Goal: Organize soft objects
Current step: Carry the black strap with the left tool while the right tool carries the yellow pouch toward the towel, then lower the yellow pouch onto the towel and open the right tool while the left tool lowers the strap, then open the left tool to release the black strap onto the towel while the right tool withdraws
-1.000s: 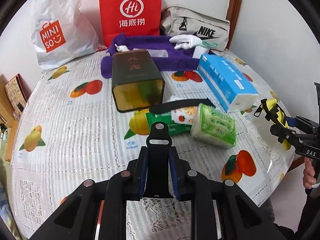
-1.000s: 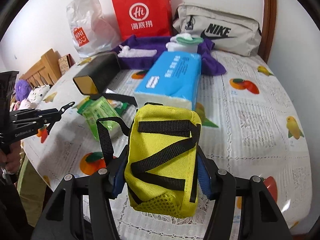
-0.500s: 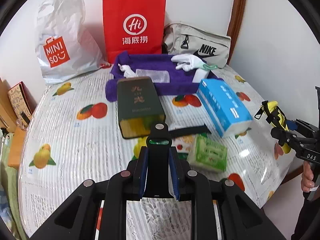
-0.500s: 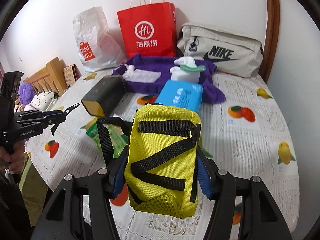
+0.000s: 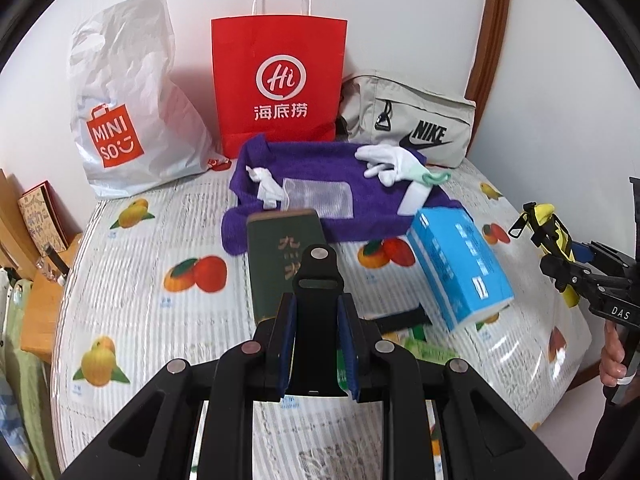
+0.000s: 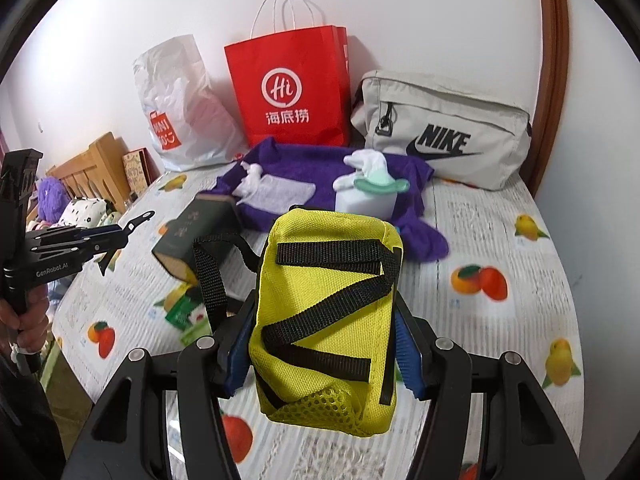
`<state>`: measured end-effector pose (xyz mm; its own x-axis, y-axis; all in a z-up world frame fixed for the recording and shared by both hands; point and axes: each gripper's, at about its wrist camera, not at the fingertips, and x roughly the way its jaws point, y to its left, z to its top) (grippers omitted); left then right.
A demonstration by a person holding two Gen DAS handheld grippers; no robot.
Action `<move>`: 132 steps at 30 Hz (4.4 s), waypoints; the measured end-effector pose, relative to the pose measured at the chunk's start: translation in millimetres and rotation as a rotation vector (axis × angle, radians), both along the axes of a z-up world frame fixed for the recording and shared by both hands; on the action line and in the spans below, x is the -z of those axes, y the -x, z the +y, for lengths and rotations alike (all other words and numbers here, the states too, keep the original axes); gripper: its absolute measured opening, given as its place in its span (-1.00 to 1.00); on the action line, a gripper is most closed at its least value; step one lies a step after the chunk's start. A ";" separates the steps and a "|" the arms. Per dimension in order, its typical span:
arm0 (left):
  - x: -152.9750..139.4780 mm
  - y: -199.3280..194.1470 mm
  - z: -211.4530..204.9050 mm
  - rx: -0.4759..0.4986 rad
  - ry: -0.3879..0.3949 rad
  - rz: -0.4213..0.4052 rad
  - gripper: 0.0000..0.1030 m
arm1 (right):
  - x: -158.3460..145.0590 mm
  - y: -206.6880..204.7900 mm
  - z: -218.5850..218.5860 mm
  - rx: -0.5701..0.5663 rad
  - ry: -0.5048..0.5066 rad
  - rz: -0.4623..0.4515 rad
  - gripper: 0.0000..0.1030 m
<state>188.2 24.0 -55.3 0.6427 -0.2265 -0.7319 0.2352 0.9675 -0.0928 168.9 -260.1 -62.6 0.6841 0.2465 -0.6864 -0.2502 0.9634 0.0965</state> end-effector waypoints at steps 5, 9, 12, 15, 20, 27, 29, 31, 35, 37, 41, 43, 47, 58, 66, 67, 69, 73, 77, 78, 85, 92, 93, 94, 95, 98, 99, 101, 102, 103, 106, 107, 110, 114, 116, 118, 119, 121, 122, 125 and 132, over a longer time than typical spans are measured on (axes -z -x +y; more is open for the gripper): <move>-4.1 -17.0 -0.6 -0.004 0.007 -0.001 -0.61 | -7.9 -22.5 2.0 -0.007 -0.001 -0.010 0.16; -5.2 -30.5 -1.7 -0.006 0.008 0.002 -0.61 | -11.2 -37.8 2.4 -0.009 -0.008 -0.010 0.16; -6.1 -40.5 -2.2 -0.008 0.011 0.004 -0.61 | -12.3 -48.9 2.4 -0.010 -0.010 -0.010 0.16; -6.8 -52.2 -3.7 -0.005 0.014 0.006 -0.61 | -13.7 -62.2 1.6 -0.004 -0.016 -0.009 0.16; -6.8 -74.1 -5.5 -0.002 0.014 0.011 -0.61 | -15.6 -85.7 0.9 -0.002 -0.017 -0.009 0.16; -6.5 -105.8 -8.8 0.007 0.019 0.019 -0.61 | -18.2 -126.7 1.6 -0.005 -0.019 -0.011 0.16; -5.0 -115.9 -9.7 0.008 0.021 0.023 -0.61 | -17.7 -139.7 3.5 -0.010 -0.024 -0.006 0.16; -2.9 -126.5 -9.9 0.009 0.028 0.031 -0.61 | -16.5 -152.0 6.6 -0.019 -0.025 -0.004 0.16; 1.6 -144.5 -11.0 0.010 0.034 0.044 -0.61 | -11.3 -177.4 16.3 -0.042 -0.016 0.009 0.16; 4.0 -152.0 -11.2 0.012 0.036 0.048 -0.61 | -8.5 -190.4 21.6 -0.056 -0.014 0.020 0.16; 9.9 -168.9 -12.4 0.013 0.034 0.061 -0.61 | -1.4 -213.2 31.4 -0.081 -0.008 0.044 0.16; 12.6 -177.8 -11.0 0.004 0.045 0.074 -0.61 | 3.7 -223.8 36.6 -0.093 0.000 0.062 0.16; 15.9 -191.6 -9.7 0.000 0.052 0.079 -0.61 | 17.5 -242.0 45.1 -0.117 0.000 0.105 0.16; 27.5 -212.1 -10.6 -0.002 0.048 0.102 -0.61 | 59.9 -275.3 49.6 -0.142 -0.009 0.260 0.19; 33.1 -223.4 -17.3 0.010 0.050 0.125 -0.61 | 67.8 -279.8 51.1 -0.145 -0.017 0.298 0.28; 34.1 -225.3 -18.0 0.011 0.052 0.129 -0.61 | 69.3 -279.9 50.9 -0.148 -0.018 0.306 0.29; 35.6 -228.6 -18.6 0.010 0.055 0.135 -0.61 | 70.7 -281.0 49.9 -0.155 -0.032 0.316 0.32; 41.2 -238.6 -22.2 0.004 0.052 0.159 -0.61 | 70.7 -283.6 47.3 -0.169 -0.073 0.336 0.38; 47.7 -250.4 -25.8 0.004 0.051 0.183 -0.60 | 67.9 -284.1 46.6 -0.183 -0.103 0.334 0.41; 49.2 -252.8 -26.8 0.003 0.048 0.187 -0.60 | 65.9 -283.7 46.3 -0.188 -0.111 0.328 0.43; 59.2 -269.6 -32.7 -0.010 0.031 0.217 -0.60 | 56.8 -284.5 38.4 -0.185 -0.171 0.302 0.54; 71.5 -281.9 -39.5 -0.016 -0.015 0.242 -0.60 | 42.0 -280.1 22.9 -0.159 -0.210 0.248 0.54; 73.5 -282.8 -40.5 -0.017 -0.020 0.247 -0.60 | 40.8 -279.1 22.5 -0.156 -0.201 0.241 0.54; 75.5 -284.2 -41.2 -0.016 -0.024 0.254 -0.60 | 39.9 -278.1 22.3 -0.157 -0.191 0.234 0.54; 77.4 -285.4 -41.4 -0.019 -0.025 0.260 -0.60 | 38.8 -277.3 23.1 -0.159 -0.178 0.227 0.54; 82.2 -288.2 -42.0 -0.029 -0.025 0.274 -0.59 | 37.8 -275.9 25.6 -0.165 -0.156 0.220 0.54; 82.8 -288.5 -41.8 -0.031 -0.025 0.275 -0.59 | 37.2 -275.4 26.8 -0.169 -0.151 0.219 0.54; 82.2 -287.9 -41.2 -0.031 -0.022 0.272 -0.56 | 38.0 -276.0 29.1 -0.171 -0.149 0.219 0.54; 81.8 -287.7 -40.7 -0.032 -0.022 0.275 -0.41 | 38.0 -276.1 29.5 -0.171 -0.150 0.220 0.54; 81.5 -287.7 -40.4 -0.037 -0.027 0.284 -0.30 | 38.7 -276.3 29.8 -0.171 -0.150 0.226 0.54; 76.3 -283.3 -36.4 -0.049 -0.024 0.277 -0.07 | 41.5 -276.2 29.6 -0.160 -0.149 0.241 0.54; 74.2 -281.3 -35.1 -0.050 -0.020 0.274 -0.07 | 42.1 -276.2 29.8 -0.156 -0.149 0.243 0.54; 66.1 -273.6 -30.7 -0.058 -0.017 0.258 -0.07 | 42.3 -275.5 27.9 -0.142 -0.162 0.254 0.54; 52.9 -258.5 -25.5 -0.060 -0.035 0.230 -0.07 | 38.5 -270.8 25.8 -0.121 -0.174 0.260 0.54; 44.8 -247.1 -26.0 -0.059 -0.034 0.212 -0.07 | 36.7 -266.0 25.5 -0.118 -0.175 0.264 0.54; 37.0 -238.2 -25.5 -0.058 -0.033 0.198 -0.07 | 33.2 -258.4 26.1 -0.117 -0.173 0.265 0.54; 31.9 -230.9 -25.7 -0.058 -0.033 0.188 -0.07 | 30.9 -253.8 26.4 -0.116 -0.170 0.264 0.54; 24.2 -219.2 -29.8 -0.053 -0.031 0.169 -0.07 | 24.7 -241.6 26.0 -0.115 -0.172 0.258 0.54; 19.7 -211.3 -31.3 -0.049 -0.030 0.160 -0.07 | 21.6 -234.3 24.6 -0.112 -0.174 0.255 0.54; 7.4 -188.2 -35.1 -0.040 -0.028 0.138 -0.07 | 12.1 -213.7 20.9 -0.108 -0.186 0.237 0.54; -15.1 -126.0 -34.1 -0.020 -0.022 0.119 -0.06 | -13.5 -149.0 15.1 -0.105 -0.199 0.183 0.54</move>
